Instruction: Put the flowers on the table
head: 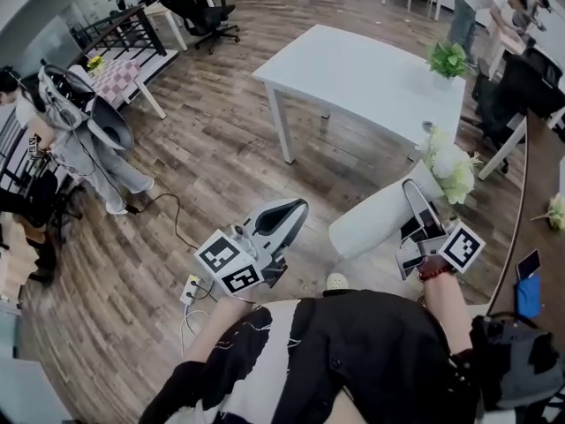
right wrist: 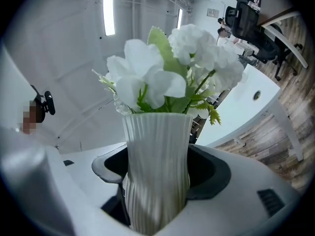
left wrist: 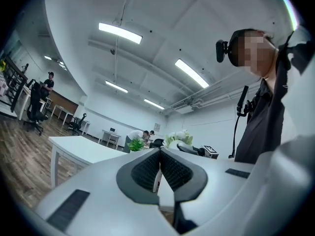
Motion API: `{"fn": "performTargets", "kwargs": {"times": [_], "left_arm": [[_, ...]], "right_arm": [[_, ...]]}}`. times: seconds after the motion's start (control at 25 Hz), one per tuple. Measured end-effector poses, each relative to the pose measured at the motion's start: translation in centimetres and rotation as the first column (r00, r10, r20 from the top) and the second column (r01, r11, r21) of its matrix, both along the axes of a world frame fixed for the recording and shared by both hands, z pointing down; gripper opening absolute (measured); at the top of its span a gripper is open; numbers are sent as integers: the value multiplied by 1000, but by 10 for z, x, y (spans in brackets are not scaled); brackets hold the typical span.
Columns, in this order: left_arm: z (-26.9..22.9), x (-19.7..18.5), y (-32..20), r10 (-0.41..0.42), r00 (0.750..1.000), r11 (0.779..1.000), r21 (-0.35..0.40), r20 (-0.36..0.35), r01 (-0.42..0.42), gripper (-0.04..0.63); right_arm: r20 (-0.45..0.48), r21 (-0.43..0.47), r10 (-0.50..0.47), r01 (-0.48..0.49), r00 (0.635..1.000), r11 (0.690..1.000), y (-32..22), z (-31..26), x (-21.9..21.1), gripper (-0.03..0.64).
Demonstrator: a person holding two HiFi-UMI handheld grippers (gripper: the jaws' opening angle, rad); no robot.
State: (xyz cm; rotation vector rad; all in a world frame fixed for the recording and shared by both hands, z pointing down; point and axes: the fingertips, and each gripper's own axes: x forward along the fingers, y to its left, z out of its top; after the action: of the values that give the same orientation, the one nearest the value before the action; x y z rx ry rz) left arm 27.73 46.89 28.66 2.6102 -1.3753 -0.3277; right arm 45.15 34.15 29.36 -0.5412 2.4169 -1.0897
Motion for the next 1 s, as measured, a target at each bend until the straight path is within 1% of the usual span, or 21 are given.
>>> {"fn": "performTargets", "kwargs": {"times": [0.08,0.16,0.24,0.32,0.4,0.48,0.72,0.88,1.0], "left_arm": [[2,3,-14,19,1000,1000,-3,19,-19,15],[2,2,-35,17,999,1000,0,27,-17,15],[4,-2,-66,-12,1000,1000,-6,27,12,15],[10,-5,-95,-39,998,999,-30,47,41,15],[18,-6,-115,-51,995,997,-52,83,55,15],[21,-8,-129,-59,994,996,-61,89,65,15],[27,-11,-161,-87,995,992,-90,52,91,15],[34,-17,-175,-88,996,991,-105,-1,87,15],[38,-27,-190,-98,994,989,-114,-46,92,15]], "right_arm": [[-14,17,-9,10,1000,1000,-15,-1,-4,339],[-25,30,-19,20,999,999,-36,-2,-8,337],[-32,37,-29,31,999,999,-66,-3,-11,338],[-33,38,-41,43,999,998,-93,-2,-14,339],[-30,32,-56,57,998,998,-111,0,-18,339],[-26,30,-68,69,997,997,-125,1,-21,339],[-7,15,-77,77,997,997,-157,8,-28,338],[-15,-10,-72,71,997,997,-173,20,-33,339],[-10,-17,-64,64,998,998,-186,23,-38,339]]}}
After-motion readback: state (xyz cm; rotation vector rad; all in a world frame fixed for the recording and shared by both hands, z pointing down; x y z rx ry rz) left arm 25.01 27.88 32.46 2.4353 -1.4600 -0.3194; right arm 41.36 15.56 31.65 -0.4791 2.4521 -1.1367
